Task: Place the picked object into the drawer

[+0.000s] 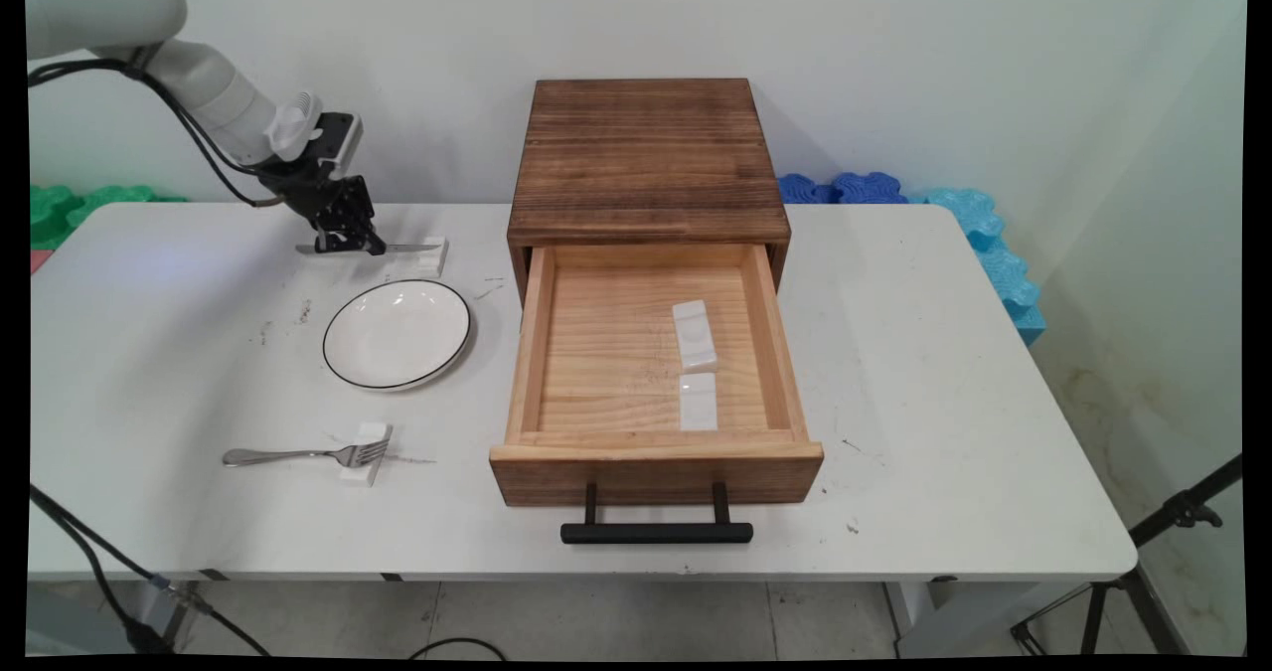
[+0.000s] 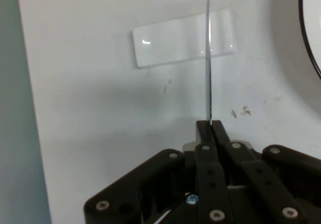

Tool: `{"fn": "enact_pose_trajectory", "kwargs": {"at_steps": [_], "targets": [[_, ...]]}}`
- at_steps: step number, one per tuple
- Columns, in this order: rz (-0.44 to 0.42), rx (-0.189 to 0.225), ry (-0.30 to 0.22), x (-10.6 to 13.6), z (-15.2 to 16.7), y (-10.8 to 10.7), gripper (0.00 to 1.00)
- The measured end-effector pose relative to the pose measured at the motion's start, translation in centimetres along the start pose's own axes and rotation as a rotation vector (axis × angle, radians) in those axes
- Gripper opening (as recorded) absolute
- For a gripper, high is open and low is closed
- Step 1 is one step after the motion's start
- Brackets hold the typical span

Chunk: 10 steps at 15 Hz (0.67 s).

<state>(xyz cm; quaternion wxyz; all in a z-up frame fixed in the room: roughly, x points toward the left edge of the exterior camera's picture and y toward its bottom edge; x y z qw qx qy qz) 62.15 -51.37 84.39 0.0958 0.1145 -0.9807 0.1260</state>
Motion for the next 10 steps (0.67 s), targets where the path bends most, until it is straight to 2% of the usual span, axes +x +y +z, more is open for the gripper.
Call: {"fn": "enact_pose_trajectory", "kwargs": {"at_steps": [6, 10], "targets": [[-0.015, 0.017, 0.003, -0.2, -1.4, 1.1, 0.00], [-0.046, 0.036, 0.010, 0.3, -3.3, 2.6, 0.00]]}}
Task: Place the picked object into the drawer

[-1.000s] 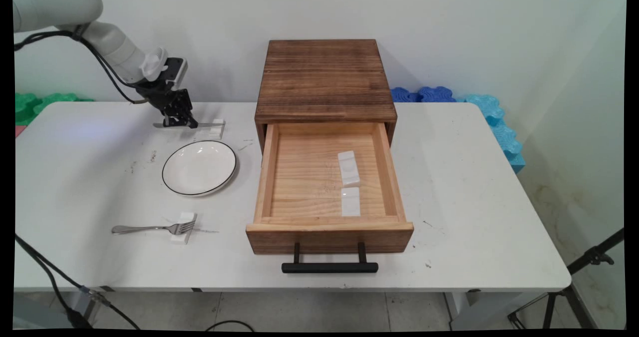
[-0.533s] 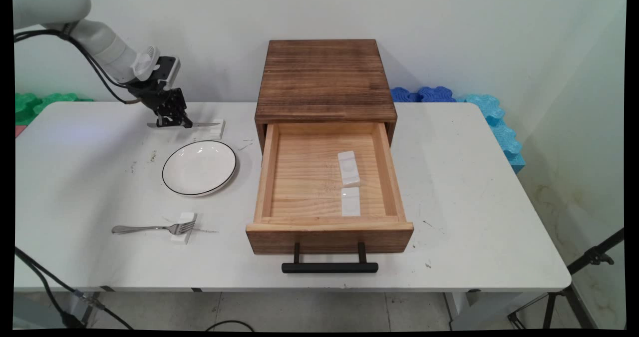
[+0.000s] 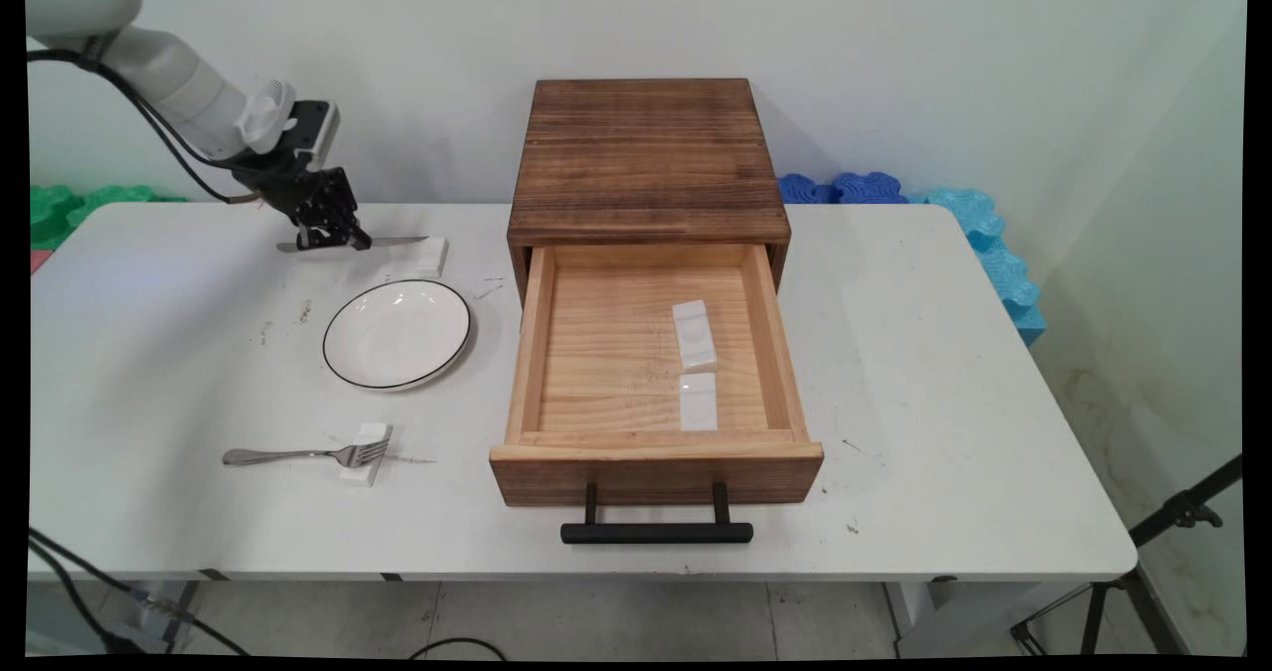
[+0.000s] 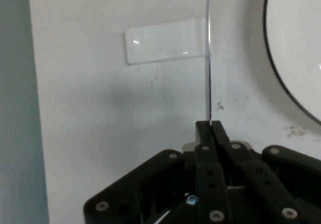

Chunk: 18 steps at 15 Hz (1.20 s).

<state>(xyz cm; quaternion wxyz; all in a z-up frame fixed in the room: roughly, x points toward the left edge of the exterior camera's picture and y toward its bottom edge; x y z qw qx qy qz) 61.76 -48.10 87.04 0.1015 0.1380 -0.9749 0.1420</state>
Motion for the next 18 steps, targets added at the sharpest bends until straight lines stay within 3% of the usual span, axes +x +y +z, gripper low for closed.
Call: {"fn": "enact_pose_trajectory", "kwargs": {"at_steps": [11, 18], "targets": [[-0.067, 0.057, 0.038, 3.6, -5.8, 3.7, 0.00], [-0.085, 0.061, 0.097, 8.6, -9.1, 6.6, 0.00]]}}
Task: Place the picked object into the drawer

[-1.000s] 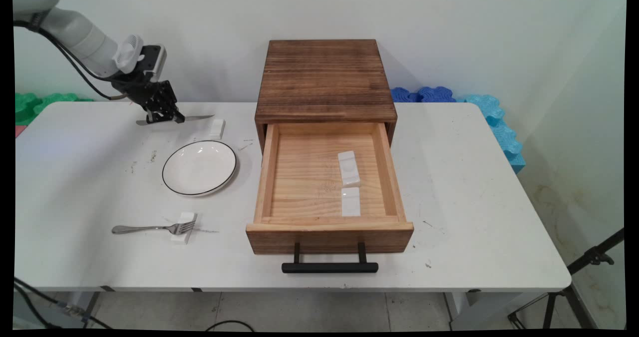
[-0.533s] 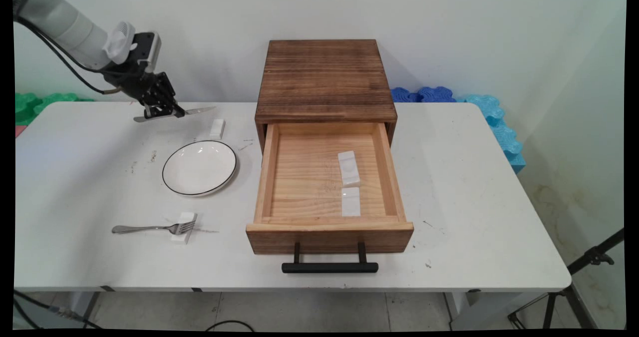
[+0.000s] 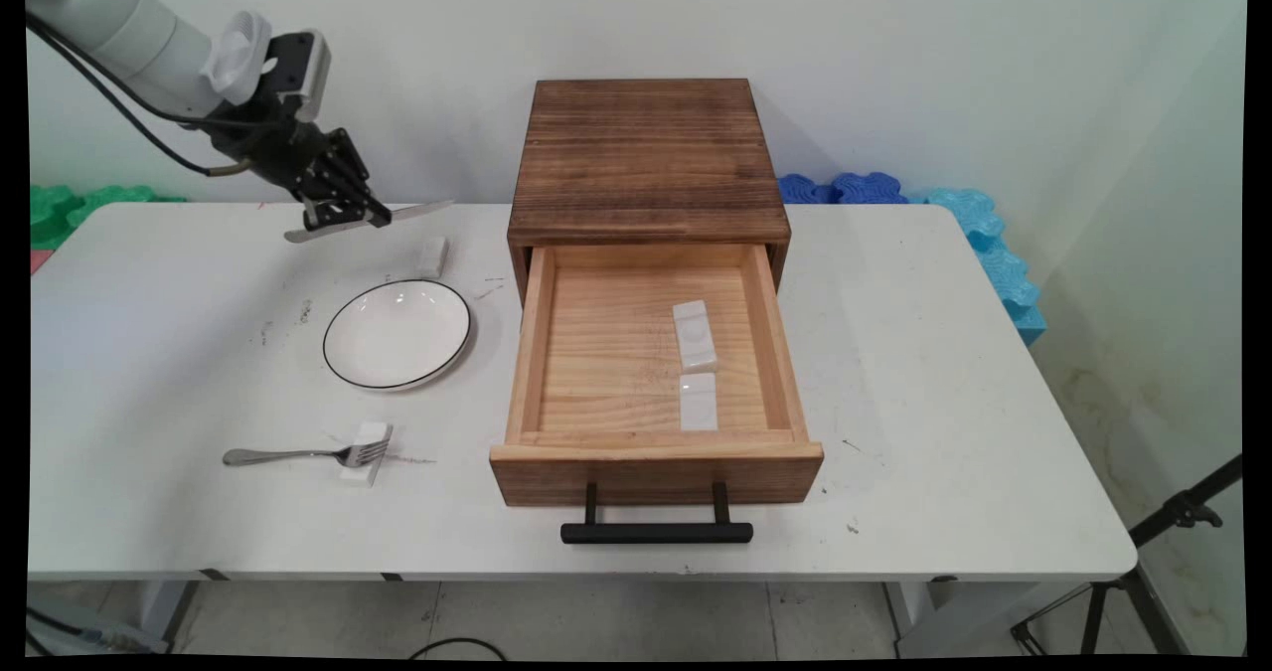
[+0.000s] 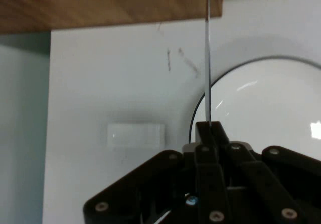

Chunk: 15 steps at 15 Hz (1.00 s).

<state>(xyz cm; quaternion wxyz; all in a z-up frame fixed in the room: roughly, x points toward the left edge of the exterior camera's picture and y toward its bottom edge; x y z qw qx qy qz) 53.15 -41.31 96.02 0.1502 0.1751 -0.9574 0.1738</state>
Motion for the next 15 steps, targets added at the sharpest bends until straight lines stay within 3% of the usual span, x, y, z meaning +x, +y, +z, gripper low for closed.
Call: {"fn": "enact_pose_trajectory", "kwargs": {"at_steps": [10, 15], "targets": [[-0.013, -0.014, 0.066, 7.0, -1.1, 3.1, 0.00], [-0.022, -0.020, 0.099, 11.7, -0.4, 4.4, 0.00]]}}
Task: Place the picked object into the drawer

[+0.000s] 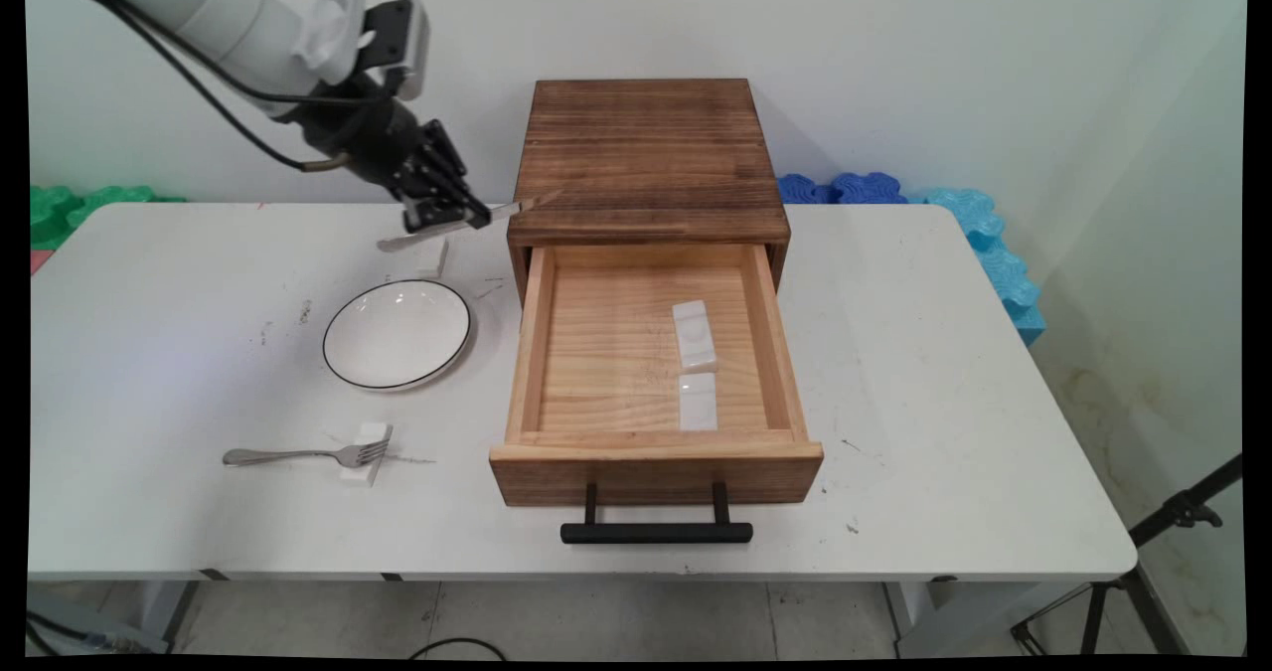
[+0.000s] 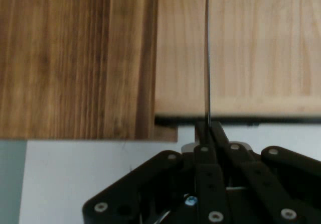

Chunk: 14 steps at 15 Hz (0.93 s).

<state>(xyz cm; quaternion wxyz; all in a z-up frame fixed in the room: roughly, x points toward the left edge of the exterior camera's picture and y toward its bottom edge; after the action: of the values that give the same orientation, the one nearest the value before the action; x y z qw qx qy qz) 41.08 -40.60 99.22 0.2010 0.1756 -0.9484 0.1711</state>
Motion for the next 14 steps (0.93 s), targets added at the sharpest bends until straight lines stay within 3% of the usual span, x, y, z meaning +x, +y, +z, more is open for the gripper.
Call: {"fn": "enact_pose_trajectory", "kwargs": {"at_steps": [14], "targets": [[-0.028, -0.005, 0.048, 10.8, 6.9, 2.0, 0.00]]}}
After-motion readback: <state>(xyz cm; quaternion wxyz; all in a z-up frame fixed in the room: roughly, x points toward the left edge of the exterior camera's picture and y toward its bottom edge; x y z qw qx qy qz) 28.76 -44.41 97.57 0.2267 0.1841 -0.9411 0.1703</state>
